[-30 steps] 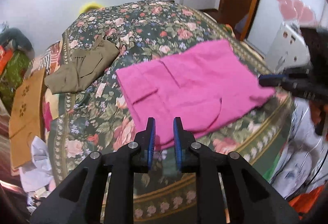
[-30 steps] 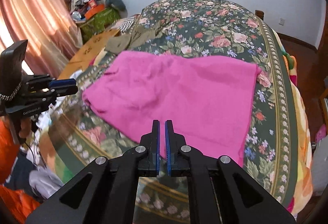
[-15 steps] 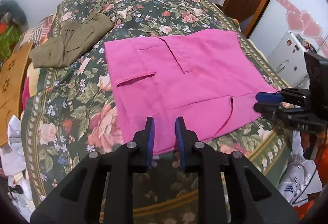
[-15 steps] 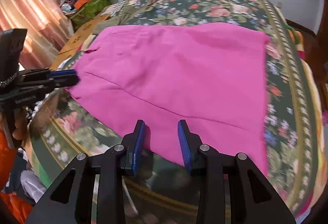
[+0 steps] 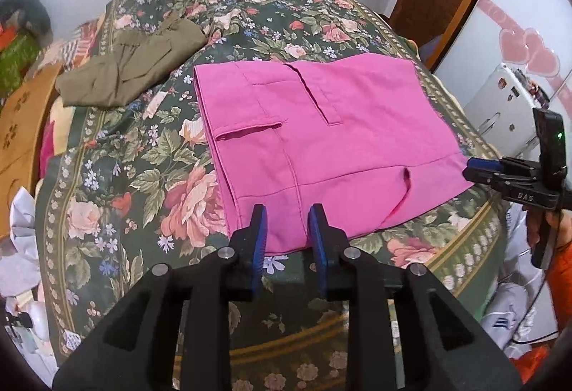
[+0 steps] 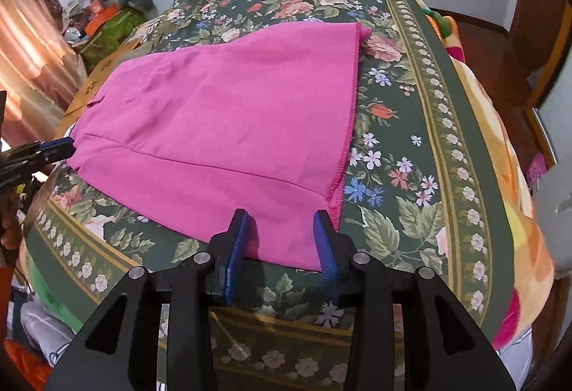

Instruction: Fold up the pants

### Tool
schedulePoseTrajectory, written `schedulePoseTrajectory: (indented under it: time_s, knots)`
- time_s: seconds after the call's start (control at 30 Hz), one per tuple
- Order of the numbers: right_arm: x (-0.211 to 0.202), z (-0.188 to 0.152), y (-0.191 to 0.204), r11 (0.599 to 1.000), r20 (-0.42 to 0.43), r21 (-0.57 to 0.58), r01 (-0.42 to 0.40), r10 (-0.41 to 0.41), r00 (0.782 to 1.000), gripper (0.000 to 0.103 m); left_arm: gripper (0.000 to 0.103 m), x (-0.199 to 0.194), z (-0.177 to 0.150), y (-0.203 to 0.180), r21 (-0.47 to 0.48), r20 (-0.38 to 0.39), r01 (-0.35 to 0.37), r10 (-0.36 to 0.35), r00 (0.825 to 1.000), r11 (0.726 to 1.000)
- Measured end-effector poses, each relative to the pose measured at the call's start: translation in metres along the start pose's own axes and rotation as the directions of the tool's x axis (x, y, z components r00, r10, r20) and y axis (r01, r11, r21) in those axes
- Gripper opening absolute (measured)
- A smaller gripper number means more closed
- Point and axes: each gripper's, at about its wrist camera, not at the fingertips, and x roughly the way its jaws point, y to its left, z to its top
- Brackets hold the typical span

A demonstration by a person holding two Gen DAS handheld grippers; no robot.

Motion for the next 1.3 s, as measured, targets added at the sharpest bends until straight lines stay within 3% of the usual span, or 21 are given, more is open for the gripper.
schedulePoseTrajectory:
  time_s: [0.1, 0.17, 0.23, 0.4, 0.73, 0.97, 1.07, 1.13, 1.17, 1.23, 1.3]
  knots:
    - [-0.006, 0.007, -0.002, 1.0, 0.015, -0.005, 0.011, -0.011, 1.0, 0.034, 0.029, -0.008, 0.01, 0.004, -0.005, 0.007, -0.03, 0.03, 1.0, 1.0]
    - [-0.01, 0.015, -0.004, 1.0, 0.036, 0.001, 0.009, -0.009, 0.999, 0.035, 0.035, -0.014, 0.021, 0.008, -0.003, 0.028, -0.087, 0.087, 0.996, 0.996]
    - [-0.015, 0.024, -0.008, 1.0, 0.066, 0.013, 0.008, -0.009, 0.998, 0.04, 0.047, -0.016, 0.034, 0.02, -0.032, 0.049, -0.099, 0.1, 0.994, 0.995]
    - [-0.02, 0.057, -0.016, 1.0, 0.139, 0.02, 0.016, -0.018, 0.99, 0.044, 0.048, -0.004, 0.067, 0.044, -0.105, 0.051, -0.123, 0.129, 0.99, 0.987]
    - [0.015, 0.122, -0.04, 0.998, 0.176, 0.03, 0.054, -0.059, 0.983, 0.049, 0.048, 0.058, 0.117, 0.067, -0.152, -0.016, -0.083, 0.082, 0.997, 0.985]
    - [0.065, 0.152, -0.066, 0.996, 0.132, 0.079, 0.043, -0.053, 0.99, 0.049, 0.048, 0.094, 0.12, 0.075, -0.192, -0.064, -0.018, 0.006, 0.998, 0.981]
    - [0.084, 0.152, -0.073, 0.993, 0.101, 0.116, -0.005, -0.007, 0.995, 0.045, 0.035, 0.095, 0.115, 0.072, -0.174, -0.034, -0.019, 0.014, 0.999, 0.985]
    - [0.091, 0.151, -0.069, 0.995, 0.098, 0.093, -0.027, 0.017, 0.995, 0.022, 0.02, 0.094, 0.113, 0.068, -0.161, -0.024, -0.013, 0.009, 1.0, 0.987]
    - [0.093, 0.15, -0.066, 0.997, 0.1, 0.075, -0.027, 0.019, 0.995, 0.019, 0.019, 0.093, 0.112, 0.065, -0.146, -0.011, -0.027, 0.025, 1.0, 0.989]
    - [0.094, 0.15, -0.058, 0.999, 0.113, 0.032, 0.002, -0.006, 0.994, 0.009, 0.005, 0.089, 0.111, 0.058, -0.111, 0.018, -0.114, 0.116, 0.993, 0.987]
    - [0.094, 0.149, -0.052, 0.999, 0.124, -0.017, 0.051, -0.048, 0.991, 0.007, 0.004, 0.087, 0.108, 0.056, -0.091, 0.038, -0.204, 0.208, 0.977, 0.975]
